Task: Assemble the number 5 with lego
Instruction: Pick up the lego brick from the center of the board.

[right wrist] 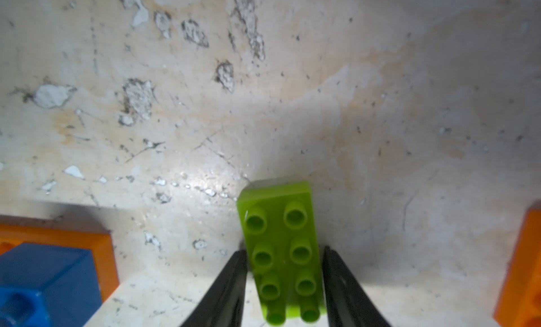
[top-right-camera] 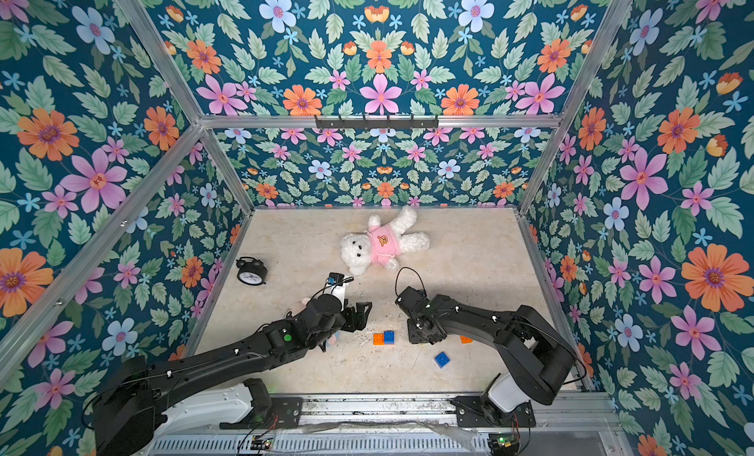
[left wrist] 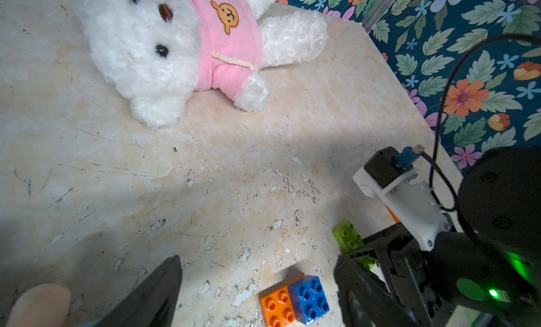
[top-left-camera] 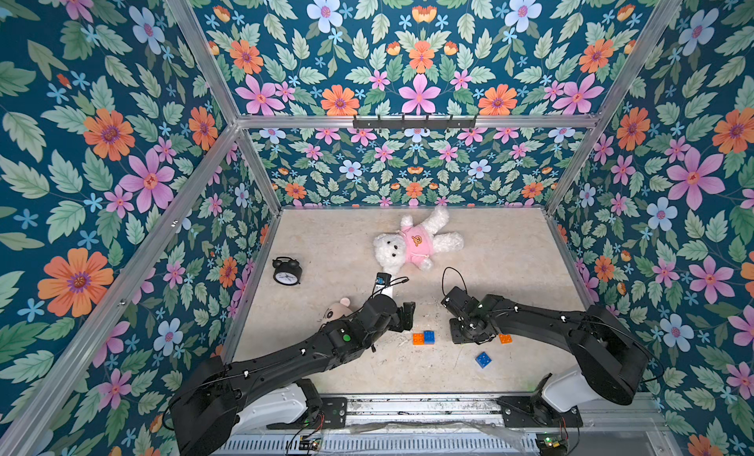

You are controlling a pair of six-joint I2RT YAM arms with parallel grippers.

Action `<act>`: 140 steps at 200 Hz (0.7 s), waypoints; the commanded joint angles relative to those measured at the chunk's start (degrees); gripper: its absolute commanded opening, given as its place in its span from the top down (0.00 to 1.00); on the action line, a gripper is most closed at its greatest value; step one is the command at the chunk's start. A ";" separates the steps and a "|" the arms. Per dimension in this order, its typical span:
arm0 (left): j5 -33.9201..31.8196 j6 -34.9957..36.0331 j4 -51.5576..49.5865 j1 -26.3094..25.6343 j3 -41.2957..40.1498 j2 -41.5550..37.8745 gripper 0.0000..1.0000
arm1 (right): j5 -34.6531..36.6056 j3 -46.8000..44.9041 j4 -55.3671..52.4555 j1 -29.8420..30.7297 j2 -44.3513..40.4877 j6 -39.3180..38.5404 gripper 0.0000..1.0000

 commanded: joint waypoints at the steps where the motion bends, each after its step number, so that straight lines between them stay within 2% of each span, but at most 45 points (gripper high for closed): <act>1: 0.24 -0.46 0.53 -0.03 -0.23 -0.03 0.13 | 0.55 -0.19 0.34 -0.04 1.90 -0.70 0.52; 57: -0.20 -0.64 0.22 0.02 -0.73 -0.67 0.13 | 0.98 0.39 0.00 -0.04 2.75 -2.08 0.57; 140: 0.07 -0.60 0.43 0.00 -0.69 -0.59 0.13 | 2.62 1.97 0.38 0.00 3.36 -3.39 0.53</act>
